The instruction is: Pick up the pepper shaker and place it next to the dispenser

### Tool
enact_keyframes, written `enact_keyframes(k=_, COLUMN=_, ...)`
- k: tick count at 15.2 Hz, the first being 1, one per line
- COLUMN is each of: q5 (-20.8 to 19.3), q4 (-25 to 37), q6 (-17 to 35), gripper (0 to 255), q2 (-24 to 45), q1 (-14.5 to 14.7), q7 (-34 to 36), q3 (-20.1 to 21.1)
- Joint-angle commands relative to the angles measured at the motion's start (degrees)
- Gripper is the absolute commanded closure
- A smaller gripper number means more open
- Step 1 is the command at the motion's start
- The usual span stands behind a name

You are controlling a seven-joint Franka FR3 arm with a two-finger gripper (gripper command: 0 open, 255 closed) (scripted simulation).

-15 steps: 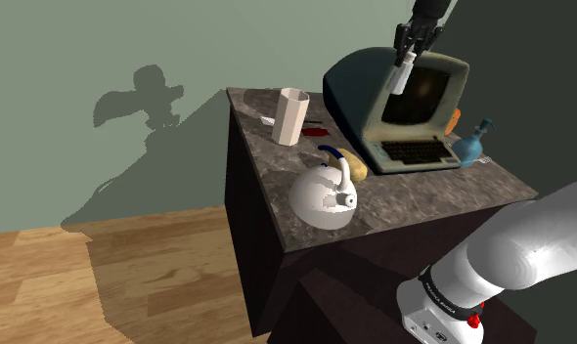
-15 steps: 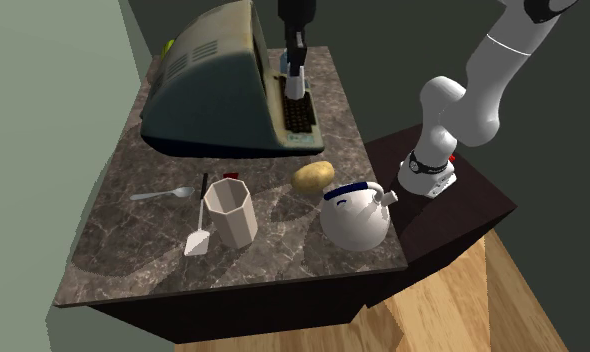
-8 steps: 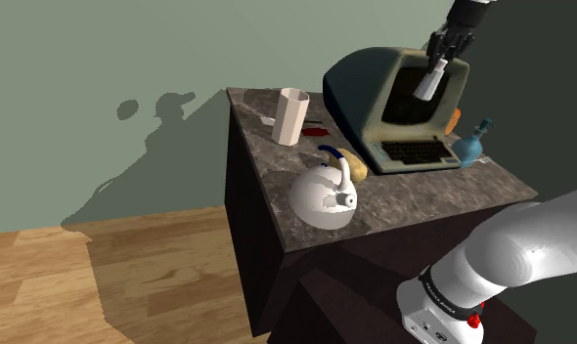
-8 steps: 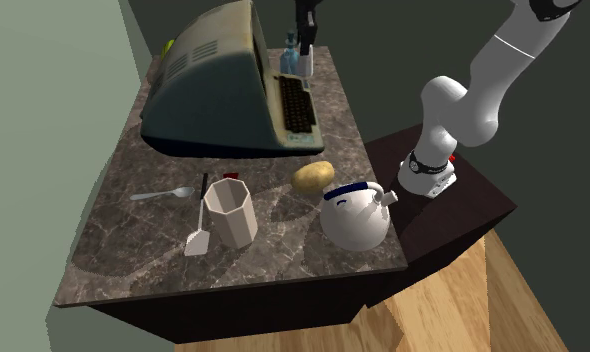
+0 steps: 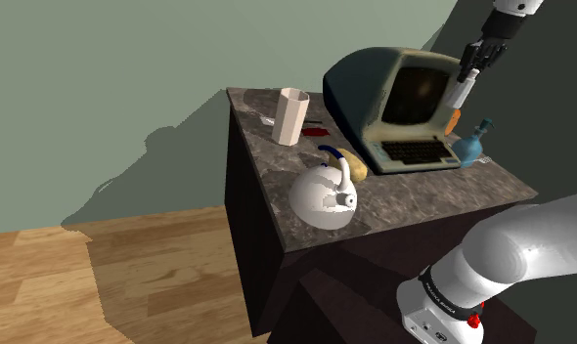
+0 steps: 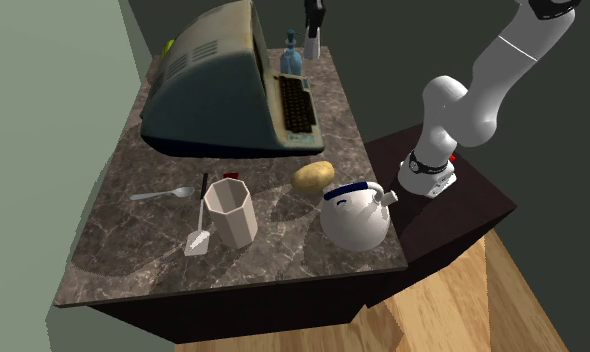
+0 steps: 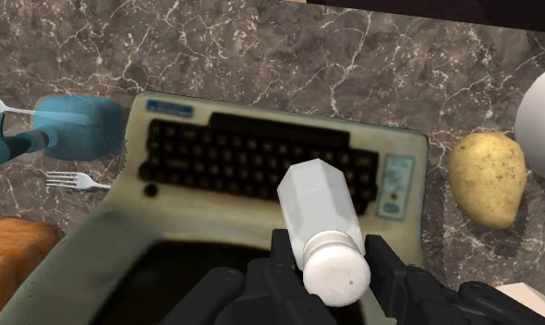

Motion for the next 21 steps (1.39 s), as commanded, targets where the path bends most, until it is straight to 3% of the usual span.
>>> enact_keyframes(k=1, q5=-0.58, q4=0.51, q6=0.00, gripper=255, q2=-0.10, q1=-0.81, q7=-2.88, q3=-2.03)
enact_keyframes(k=13, q5=-0.52, q4=7.94, q6=1.88, gripper=255, q2=5.80, q1=-4.23, q7=-21.48, q3=-16.83)
enact_keyframes(k=17, q5=2.23, q4=12.59, q6=2.55, gripper=255, q2=10.72, q1=-4.87, q7=-28.95, q3=-23.18)
enact_keyframes(k=21, q5=8.11, q4=18.55, q6=2.87, gripper=255, q2=18.27, q1=-6.03, q7=-37.94, q3=-30.56)
